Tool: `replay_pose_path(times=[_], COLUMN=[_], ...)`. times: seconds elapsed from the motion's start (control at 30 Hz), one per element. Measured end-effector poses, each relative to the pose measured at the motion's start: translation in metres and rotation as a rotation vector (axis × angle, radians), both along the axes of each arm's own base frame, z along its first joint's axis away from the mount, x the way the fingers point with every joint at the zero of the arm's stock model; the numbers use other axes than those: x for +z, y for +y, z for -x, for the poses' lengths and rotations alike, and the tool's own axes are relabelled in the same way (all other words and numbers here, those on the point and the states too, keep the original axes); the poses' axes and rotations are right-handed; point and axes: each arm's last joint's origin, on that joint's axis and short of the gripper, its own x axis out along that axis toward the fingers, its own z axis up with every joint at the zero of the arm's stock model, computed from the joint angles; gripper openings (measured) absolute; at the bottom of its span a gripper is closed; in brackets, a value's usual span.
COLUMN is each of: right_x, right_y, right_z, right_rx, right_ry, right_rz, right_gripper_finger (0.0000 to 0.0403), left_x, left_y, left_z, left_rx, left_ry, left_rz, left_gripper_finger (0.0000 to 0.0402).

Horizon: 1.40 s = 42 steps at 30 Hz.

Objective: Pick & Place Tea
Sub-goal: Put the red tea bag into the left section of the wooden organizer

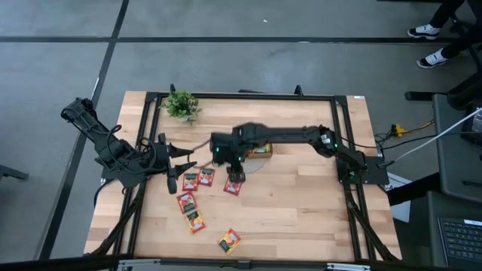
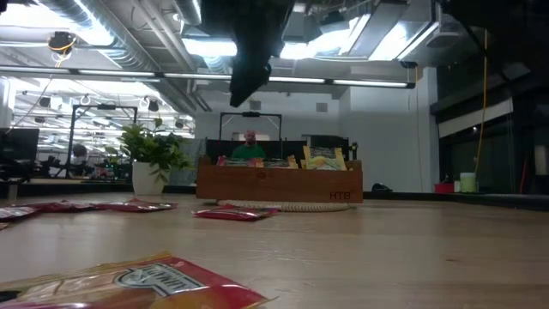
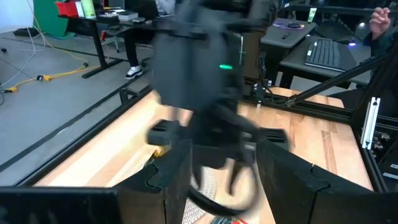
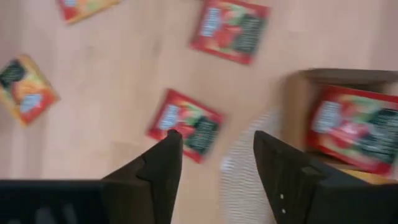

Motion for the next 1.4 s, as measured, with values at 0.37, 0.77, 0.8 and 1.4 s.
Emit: replay_pose_path(times=[0.37, 0.77, 0.8, 1.4], right_x=[-0.009, -0.033, -0.033, -0.035], right_y=[0.068, 0.108, 0.110, 0.074], right_z=[0.001, 0.015, 0.016, 0.014], right_rx=[-0.127, -0.188, -0.200, -0.456], right_ry=[-0.002, 0.098, 0.096, 0.171], right_rz=[-0.058, -0.025, -0.014, -0.020], right_gripper_finger=[0.0209, 0.0209, 0.0209, 0.0152], left_x=[-0.002, -0.025, -0.028, -0.087], left_y=[0.000, -0.013, -0.013, -0.019], left_z=[0.000, -0.009, -0.010, -0.026], left_rx=[-0.021, -0.145, -0.131, 0.032], left_ry=[0.018, 0.193, 0.211, 0.328], left_rz=[0.000, 0.068, 0.076, 0.288], left_gripper_finger=[0.0173, 0.0173, 0.0173, 0.0173])
